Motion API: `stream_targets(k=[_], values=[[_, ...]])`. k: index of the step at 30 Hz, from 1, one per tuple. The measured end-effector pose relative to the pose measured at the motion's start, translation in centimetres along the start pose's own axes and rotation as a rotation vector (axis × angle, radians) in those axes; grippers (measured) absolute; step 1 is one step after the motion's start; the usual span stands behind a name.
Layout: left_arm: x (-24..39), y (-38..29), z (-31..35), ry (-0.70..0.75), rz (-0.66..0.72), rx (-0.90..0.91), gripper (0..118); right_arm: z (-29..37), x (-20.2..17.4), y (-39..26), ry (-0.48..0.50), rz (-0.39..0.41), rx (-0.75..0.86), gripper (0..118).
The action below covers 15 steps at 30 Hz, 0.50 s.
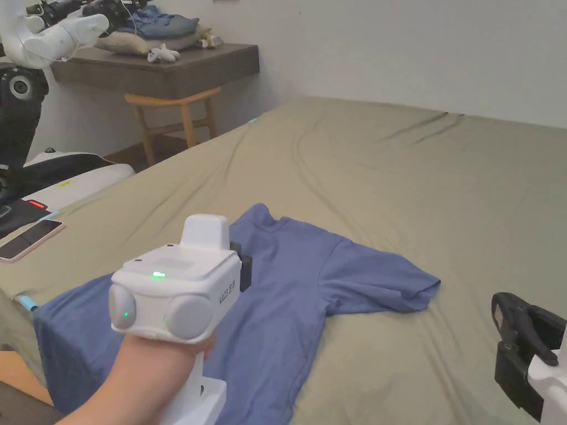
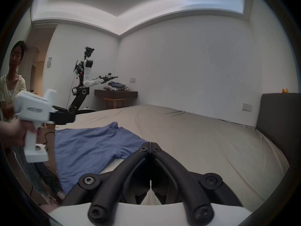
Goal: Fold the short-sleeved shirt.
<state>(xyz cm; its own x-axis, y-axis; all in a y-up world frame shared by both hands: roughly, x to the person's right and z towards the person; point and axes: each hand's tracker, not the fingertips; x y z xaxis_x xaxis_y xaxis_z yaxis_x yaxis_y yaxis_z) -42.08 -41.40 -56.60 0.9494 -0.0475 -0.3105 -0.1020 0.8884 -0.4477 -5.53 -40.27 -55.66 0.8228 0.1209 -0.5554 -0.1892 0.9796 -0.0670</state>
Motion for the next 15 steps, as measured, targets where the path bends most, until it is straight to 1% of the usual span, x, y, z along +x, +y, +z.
stream_targets(k=[1,3,4,5,6,7,8,9,10,11,13,15], values=[[0.2,0.3,-3.0,-0.012,0.037,-0.073,0,-0.5,0.4,-0.8,-0.014,-0.020,-0.036,0],[-0.1,0.7,-8.6,-0.072,0.064,-0.195,0,-1.5,1.7,-2.1,-0.021,-0.030,-0.066,0],[-0.4,0.8,-10.3,-0.026,0.111,-0.176,0,-1.9,2.2,-2.8,-0.026,-0.045,-0.094,0],[-0.7,1.1,-12.7,0.015,0.114,-0.192,0,-2.2,2.7,-3.5,-0.021,-0.059,-0.118,0],[-1.1,1.4,-15.0,0.000,0.079,-0.261,0,-2.3,3.4,-4.1,-0.038,-0.068,-0.130,0],[-1.4,1.5,-16.1,-0.005,0.092,-0.288,11,-2.5,3.9,-4.5,-0.045,-0.068,-0.131,0],[-1.9,1.6,-17.5,0.002,0.096,-0.297,37,-2.6,4.5,-5.0,-0.047,-0.076,-0.148,0],[-2.1,1.8,-18.4,0.022,0.096,-0.285,74,-2.6,4.8,-5.3,-0.054,-0.081,-0.159,0],[-2.4,1.8,-19.0,0.077,0.100,-0.242,110,-2.6,5.2,-5.6,-0.059,-0.083,-0.162,0],[-2.6,1.8,-19.2,0.093,0.102,-0.198,118,-2.6,5.6,-5.8,-0.064,-0.087,-0.167,0],[-3.1,1.8,-20.7,0.090,0.110,-0.221,118,-2.5,6.1,-6.0,-0.073,-0.096,-0.174,0],[-3.9,1.4,-22.1,0.108,0.164,-0.318,117,-2.2,6.5,-6.2,-0.074,-0.110,-0.180,0]])
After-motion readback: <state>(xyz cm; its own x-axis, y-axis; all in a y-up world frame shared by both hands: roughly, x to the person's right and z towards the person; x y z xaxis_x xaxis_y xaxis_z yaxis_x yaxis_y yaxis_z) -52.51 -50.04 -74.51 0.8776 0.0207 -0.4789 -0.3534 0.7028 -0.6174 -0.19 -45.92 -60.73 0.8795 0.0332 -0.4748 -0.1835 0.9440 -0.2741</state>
